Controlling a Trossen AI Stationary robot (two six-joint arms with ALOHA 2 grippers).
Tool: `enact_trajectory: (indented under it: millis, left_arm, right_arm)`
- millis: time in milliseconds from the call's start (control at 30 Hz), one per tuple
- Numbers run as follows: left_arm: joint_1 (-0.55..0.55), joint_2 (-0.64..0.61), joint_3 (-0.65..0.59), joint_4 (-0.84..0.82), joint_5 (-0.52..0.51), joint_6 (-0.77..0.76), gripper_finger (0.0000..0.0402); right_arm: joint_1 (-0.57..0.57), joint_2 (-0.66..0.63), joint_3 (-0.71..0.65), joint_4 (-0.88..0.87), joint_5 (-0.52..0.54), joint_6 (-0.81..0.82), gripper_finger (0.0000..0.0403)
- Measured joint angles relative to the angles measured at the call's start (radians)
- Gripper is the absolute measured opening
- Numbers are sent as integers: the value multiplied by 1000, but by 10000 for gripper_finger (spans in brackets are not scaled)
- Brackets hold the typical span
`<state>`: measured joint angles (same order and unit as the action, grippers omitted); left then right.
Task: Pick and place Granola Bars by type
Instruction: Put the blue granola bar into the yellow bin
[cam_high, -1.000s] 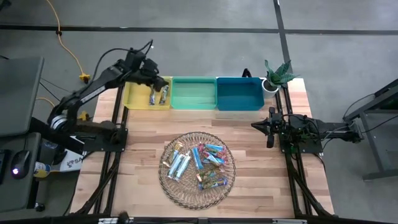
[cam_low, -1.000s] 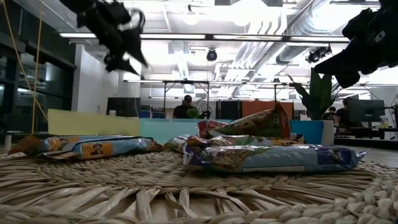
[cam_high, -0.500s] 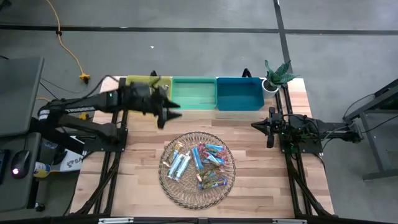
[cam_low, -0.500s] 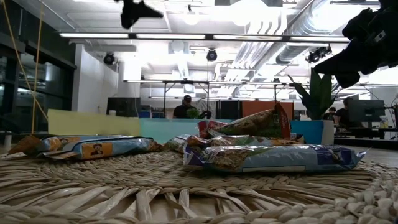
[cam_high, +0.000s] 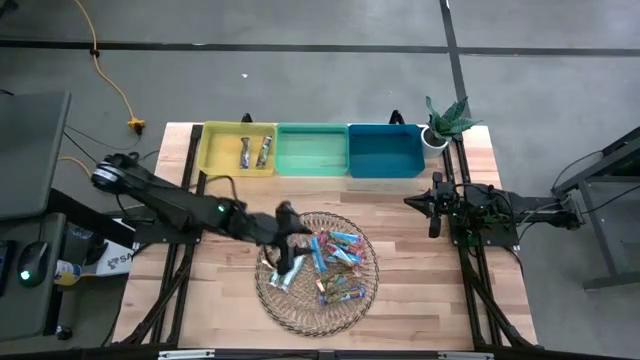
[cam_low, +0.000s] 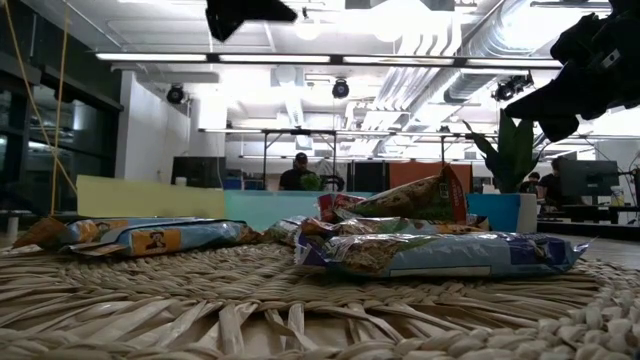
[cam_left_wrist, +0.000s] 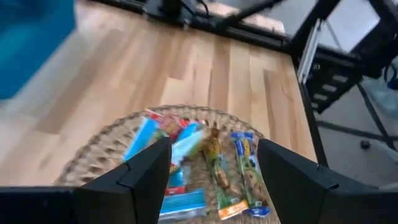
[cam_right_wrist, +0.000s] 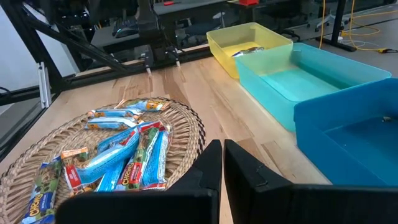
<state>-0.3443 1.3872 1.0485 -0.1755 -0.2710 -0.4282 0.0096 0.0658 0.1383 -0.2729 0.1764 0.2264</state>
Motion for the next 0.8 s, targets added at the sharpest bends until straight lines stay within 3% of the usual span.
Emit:
enact_trajectory:
  millis: [167, 333, 533, 667, 800]
  left_arm:
    - [-34, 123, 7, 98, 6, -4, 236]
    - [-36, 232, 135, 15, 23, 51, 236]
    - [-35, 382, 429, -319, -30, 121, 236]
    - [-35, 505, 616, -589, -47, 85, 236]
    - [-35, 603, 725, -696, -30, 88, 236]
  right_arm:
    - [0, 0, 0, 0, 0, 0, 0]
    - [0, 0, 0, 0, 0, 0, 0]
    - [0, 13, -1, -1, 0, 0, 0]
    - [0, 17, -1, -1, 0, 0, 0]
    - [0, 23, -1, 2, 0, 0, 0]
